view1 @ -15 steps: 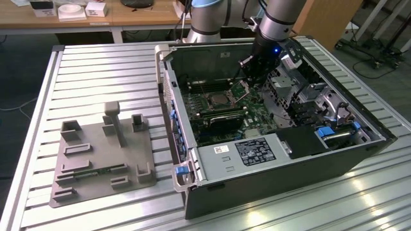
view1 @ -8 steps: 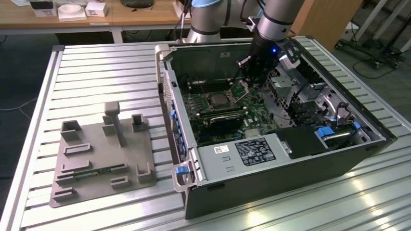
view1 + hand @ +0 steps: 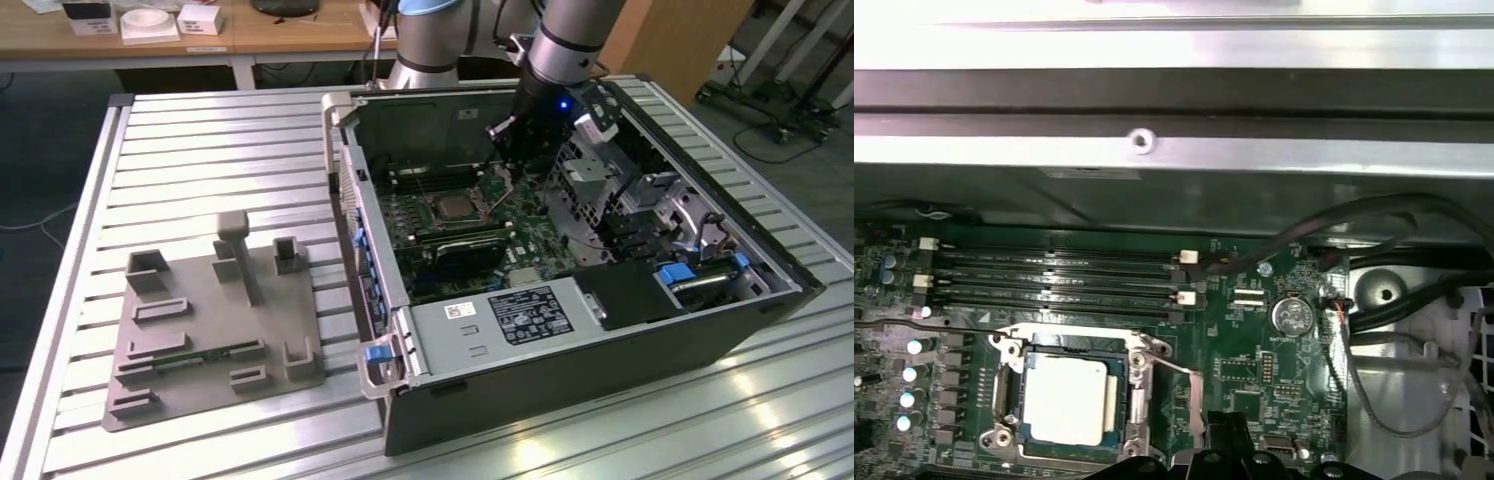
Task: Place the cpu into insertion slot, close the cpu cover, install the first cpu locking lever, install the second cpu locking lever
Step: 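Close the cpu cover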
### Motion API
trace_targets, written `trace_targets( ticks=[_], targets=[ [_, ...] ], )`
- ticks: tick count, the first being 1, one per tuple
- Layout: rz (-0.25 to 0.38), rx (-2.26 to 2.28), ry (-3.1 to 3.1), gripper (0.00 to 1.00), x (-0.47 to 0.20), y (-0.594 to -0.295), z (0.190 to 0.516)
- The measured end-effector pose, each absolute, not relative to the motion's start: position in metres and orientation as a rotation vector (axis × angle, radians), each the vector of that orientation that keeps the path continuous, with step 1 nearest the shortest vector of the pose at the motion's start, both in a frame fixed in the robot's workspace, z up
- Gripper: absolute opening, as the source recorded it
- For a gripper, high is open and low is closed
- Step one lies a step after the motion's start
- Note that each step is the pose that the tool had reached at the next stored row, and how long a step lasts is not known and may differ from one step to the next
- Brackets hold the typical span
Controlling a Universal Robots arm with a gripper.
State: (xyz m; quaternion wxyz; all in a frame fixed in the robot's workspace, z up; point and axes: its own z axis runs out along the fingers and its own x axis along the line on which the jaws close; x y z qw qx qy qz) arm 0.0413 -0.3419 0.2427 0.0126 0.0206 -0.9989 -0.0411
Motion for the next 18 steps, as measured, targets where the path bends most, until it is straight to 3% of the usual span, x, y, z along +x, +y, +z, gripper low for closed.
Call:
trace_targets(
  ticks=[18],
  targets=[
    [-0.129,0.064,-3.113,0.11,0.011,-0.341,0.248]
  ],
)
